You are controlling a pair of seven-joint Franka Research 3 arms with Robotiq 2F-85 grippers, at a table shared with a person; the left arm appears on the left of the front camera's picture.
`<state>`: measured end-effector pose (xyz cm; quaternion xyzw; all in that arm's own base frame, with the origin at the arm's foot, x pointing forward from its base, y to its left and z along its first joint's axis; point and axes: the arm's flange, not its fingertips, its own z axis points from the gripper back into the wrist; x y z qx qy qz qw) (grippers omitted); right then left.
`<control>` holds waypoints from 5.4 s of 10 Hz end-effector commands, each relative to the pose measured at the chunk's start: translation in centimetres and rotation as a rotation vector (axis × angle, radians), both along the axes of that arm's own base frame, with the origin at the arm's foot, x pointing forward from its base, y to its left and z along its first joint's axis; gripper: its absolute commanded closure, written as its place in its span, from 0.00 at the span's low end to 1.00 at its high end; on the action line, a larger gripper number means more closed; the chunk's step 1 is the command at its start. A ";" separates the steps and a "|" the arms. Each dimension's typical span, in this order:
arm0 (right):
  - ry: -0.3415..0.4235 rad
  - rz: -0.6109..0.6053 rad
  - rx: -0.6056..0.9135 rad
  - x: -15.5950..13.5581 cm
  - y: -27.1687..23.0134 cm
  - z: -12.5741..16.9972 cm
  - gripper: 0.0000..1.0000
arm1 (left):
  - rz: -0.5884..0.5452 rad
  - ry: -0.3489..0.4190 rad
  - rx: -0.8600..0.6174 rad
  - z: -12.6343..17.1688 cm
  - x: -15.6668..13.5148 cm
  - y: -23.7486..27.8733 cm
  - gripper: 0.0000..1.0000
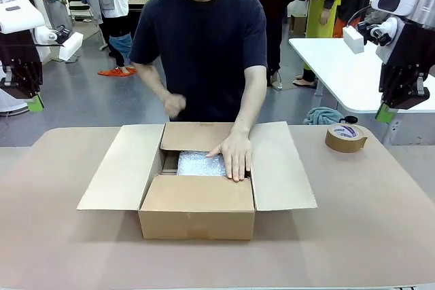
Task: Wrap the clocks to prevent damage.
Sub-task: Push the right (or left) flap of the Package Box to close it.
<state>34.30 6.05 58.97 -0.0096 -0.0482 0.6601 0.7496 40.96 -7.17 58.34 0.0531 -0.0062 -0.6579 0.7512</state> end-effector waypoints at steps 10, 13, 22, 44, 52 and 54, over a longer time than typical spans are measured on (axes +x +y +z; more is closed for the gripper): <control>0.003 -0.008 0.012 0.0 0.2 0.0 0.99 | -0.061 0.080 -0.579 -13.3 6.7 9.5 1.00; 0.003 -0.008 0.012 0.0 0.2 0.0 0.99 | -0.017 0.071 -0.668 -15.5 4.9 9.6 1.00; 0.003 -0.008 0.012 0.0 0.2 0.0 0.99 | 0.054 0.159 -0.762 -18.9 7.9 10.3 1.00; 0.003 -0.008 0.012 0.0 0.2 0.0 0.99 | -0.124 0.216 -1.400 -30.1 8.8 7.7 1.00; 0.003 -0.008 0.012 0.0 0.2 0.0 0.99 | -0.264 0.279 -1.571 -26.0 9.3 2.5 1.00; 0.003 -0.008 0.012 0.0 0.2 0.0 0.99 | -0.329 0.238 -1.521 -24.0 8.5 -1.1 1.00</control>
